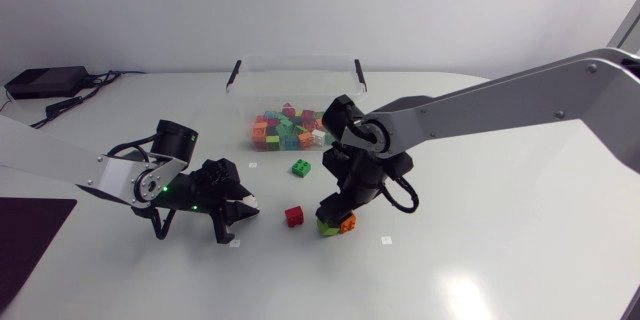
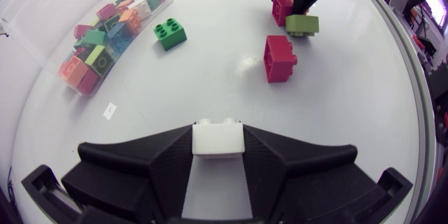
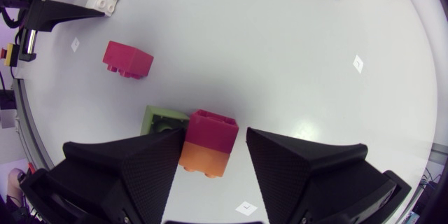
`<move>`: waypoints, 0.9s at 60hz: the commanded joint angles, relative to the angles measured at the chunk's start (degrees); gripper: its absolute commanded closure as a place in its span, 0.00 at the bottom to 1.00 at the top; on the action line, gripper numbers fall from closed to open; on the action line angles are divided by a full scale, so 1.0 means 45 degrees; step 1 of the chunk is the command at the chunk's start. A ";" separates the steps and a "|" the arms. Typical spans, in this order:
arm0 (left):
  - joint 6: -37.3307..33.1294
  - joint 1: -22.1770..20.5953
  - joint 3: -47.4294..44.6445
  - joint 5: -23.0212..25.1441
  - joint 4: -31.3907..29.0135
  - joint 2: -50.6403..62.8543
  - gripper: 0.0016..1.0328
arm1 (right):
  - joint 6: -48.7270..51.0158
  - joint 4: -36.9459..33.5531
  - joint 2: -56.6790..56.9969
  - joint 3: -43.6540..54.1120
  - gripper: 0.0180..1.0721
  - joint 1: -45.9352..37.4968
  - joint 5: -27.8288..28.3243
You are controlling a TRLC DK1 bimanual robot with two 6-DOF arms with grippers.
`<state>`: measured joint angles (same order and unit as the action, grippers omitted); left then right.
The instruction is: Place the duplo bricks in the container
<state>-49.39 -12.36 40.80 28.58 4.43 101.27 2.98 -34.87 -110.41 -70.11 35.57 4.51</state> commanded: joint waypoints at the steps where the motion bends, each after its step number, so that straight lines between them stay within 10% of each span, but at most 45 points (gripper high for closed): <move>1: -0.0393 0.0110 -0.0609 0.0017 -0.0437 0.0209 0.64 | 0.0040 -0.0083 0.0375 0.0306 0.37 -0.0053 -0.0026; 45: -0.0607 0.0032 -0.0413 0.0075 -0.0398 0.0717 0.64 | 0.0060 0.0171 -0.0523 0.0169 0.38 0.0064 -0.0026; 54: -0.0510 -0.0046 -0.0160 0.0056 -0.0398 0.1069 0.64 | 0.0079 0.0269 -0.0621 0.0247 0.78 0.0122 -0.0026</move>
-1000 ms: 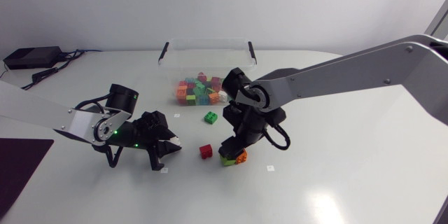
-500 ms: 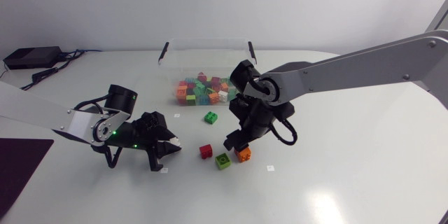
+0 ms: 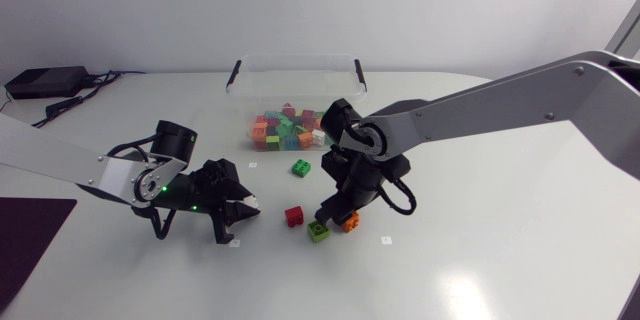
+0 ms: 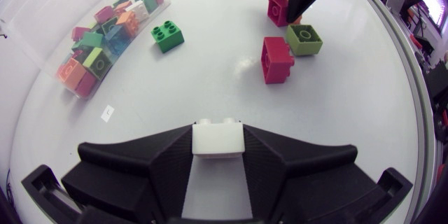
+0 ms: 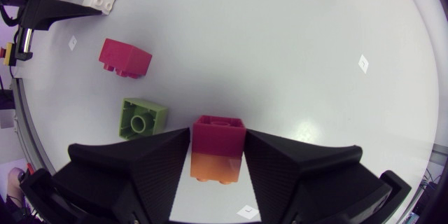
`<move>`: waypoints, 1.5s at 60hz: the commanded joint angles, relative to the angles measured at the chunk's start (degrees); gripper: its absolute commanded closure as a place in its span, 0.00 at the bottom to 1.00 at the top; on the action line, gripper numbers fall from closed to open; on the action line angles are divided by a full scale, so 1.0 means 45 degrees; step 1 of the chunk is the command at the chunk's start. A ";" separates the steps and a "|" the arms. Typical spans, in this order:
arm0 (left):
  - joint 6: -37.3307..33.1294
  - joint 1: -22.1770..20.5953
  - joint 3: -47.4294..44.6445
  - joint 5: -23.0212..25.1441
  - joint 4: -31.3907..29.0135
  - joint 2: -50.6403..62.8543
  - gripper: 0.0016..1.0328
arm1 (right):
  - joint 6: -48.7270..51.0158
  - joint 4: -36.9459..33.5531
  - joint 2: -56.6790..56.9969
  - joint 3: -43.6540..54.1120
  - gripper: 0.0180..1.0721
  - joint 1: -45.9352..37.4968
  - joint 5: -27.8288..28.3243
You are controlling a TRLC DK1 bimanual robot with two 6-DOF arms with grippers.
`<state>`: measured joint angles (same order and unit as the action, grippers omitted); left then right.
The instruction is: Place the duplo bricks in the container
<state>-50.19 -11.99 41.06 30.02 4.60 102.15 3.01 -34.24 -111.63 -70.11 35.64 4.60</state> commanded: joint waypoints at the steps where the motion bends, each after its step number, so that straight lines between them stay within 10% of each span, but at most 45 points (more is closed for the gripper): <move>1: -0.0330 -0.0129 -0.0198 -0.0265 -0.0436 0.0875 0.64 | 0.0094 0.0128 -0.0310 0.0247 0.78 0.0088 -0.0046; 40: 0.0588 0.0379 0.2263 0.0731 -0.4304 -0.2758 0.66 | 0.0543 -0.1278 0.1526 -0.1608 0.81 -0.1064 0.0208; 90: 0.5764 0.0477 0.9626 0.0907 -0.2917 0.1011 0.64 | 0.0192 0.0792 0.0511 -0.5534 0.80 -0.2138 0.0579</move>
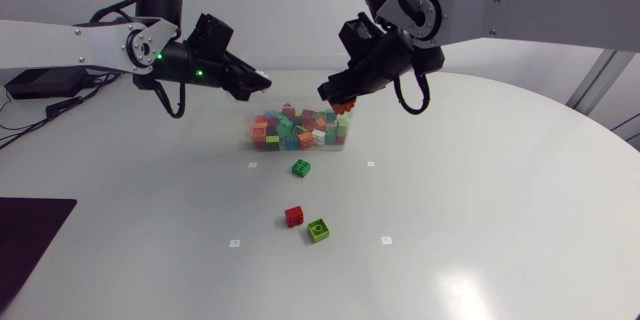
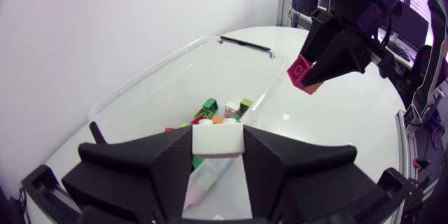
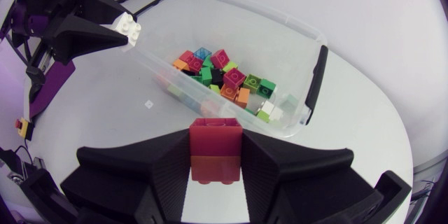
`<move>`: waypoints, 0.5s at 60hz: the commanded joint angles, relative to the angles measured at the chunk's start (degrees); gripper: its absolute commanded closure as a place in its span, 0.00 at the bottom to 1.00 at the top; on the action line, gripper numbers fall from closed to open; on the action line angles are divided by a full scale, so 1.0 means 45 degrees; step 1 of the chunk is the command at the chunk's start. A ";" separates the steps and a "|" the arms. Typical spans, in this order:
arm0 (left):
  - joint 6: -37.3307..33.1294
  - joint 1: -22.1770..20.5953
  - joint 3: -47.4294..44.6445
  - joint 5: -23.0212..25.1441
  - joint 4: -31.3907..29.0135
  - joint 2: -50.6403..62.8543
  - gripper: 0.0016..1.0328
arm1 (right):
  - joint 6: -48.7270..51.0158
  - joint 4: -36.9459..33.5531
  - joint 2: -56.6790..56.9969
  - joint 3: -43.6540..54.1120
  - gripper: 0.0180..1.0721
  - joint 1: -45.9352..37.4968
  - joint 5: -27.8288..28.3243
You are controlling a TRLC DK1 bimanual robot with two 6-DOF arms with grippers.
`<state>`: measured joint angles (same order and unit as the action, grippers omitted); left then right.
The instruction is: Place the duplo bricks in the container
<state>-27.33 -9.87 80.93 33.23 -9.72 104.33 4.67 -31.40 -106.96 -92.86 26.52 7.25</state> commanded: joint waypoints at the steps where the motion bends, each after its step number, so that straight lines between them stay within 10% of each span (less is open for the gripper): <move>1: 0.0722 0.0005 0.0845 0.0193 0.0304 0.0565 0.64 | -0.0178 0.0180 -0.0548 -0.0517 0.80 -0.0113 -0.0009; 30: 0.2148 0.0201 0.3716 -0.0217 0.0655 0.2987 0.62 | -0.0334 0.1372 -0.2169 -0.2919 0.80 -0.0582 -0.0009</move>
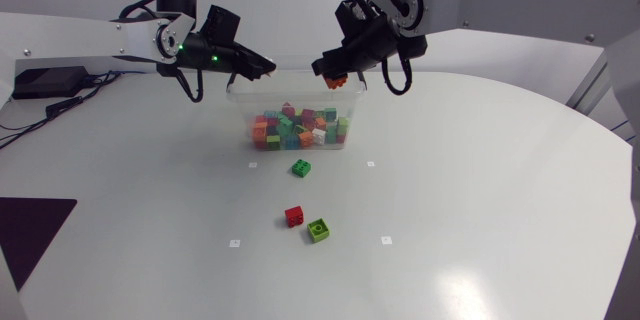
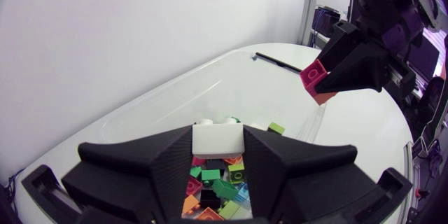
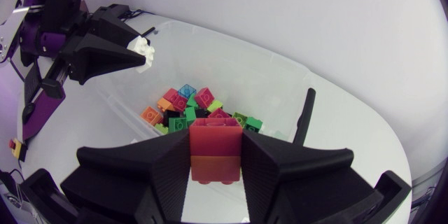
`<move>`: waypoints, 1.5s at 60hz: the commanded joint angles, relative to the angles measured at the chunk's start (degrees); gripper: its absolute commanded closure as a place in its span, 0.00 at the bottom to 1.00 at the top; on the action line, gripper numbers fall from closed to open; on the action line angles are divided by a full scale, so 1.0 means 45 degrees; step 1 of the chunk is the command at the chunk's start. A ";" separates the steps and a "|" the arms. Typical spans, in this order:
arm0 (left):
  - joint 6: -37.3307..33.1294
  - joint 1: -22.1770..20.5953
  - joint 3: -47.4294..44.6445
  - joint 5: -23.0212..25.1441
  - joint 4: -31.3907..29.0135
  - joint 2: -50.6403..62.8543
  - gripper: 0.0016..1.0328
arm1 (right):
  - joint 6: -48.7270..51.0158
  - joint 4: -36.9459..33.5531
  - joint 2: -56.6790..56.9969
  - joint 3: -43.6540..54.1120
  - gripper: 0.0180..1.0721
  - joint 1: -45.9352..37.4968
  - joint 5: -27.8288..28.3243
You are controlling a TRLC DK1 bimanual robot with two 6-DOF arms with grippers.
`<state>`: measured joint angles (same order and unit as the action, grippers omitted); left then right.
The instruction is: Place the duplo bricks in the container
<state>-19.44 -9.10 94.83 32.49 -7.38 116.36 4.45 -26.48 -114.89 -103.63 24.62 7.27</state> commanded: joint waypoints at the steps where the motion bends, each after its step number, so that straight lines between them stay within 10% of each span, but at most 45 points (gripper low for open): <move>1: 0.0414 0.0011 0.0646 -0.0052 0.0135 0.0335 0.59 | -0.0285 0.0318 -0.0426 -0.0564 0.80 -0.0159 -0.0013; 12: 0.0356 -0.0028 0.0334 -0.0267 0.0135 0.0081 0.06 | -0.0344 0.0533 -0.0914 -0.1169 0.80 -0.0296 -0.0013; 40: -0.2105 -0.0438 -0.6033 -0.0482 0.1503 -0.4958 0.05 | -0.0246 0.0728 -0.2574 -0.2536 0.74 -0.0315 -0.0228; 55: -0.5133 -0.1473 -0.8514 -0.0579 0.0155 -0.5798 0.05 | -0.0070 0.0318 -0.3199 -0.3396 0.38 -0.0315 -0.0521; 90: -0.6500 -0.3524 -0.8885 -0.1654 -0.1818 -0.3415 0.05 | -0.0012 0.1002 -0.0465 -0.0896 0.18 -0.0120 -0.0677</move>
<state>-47.13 -24.27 55.20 25.34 -14.44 98.76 4.29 -23.42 -121.45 -111.07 23.57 4.62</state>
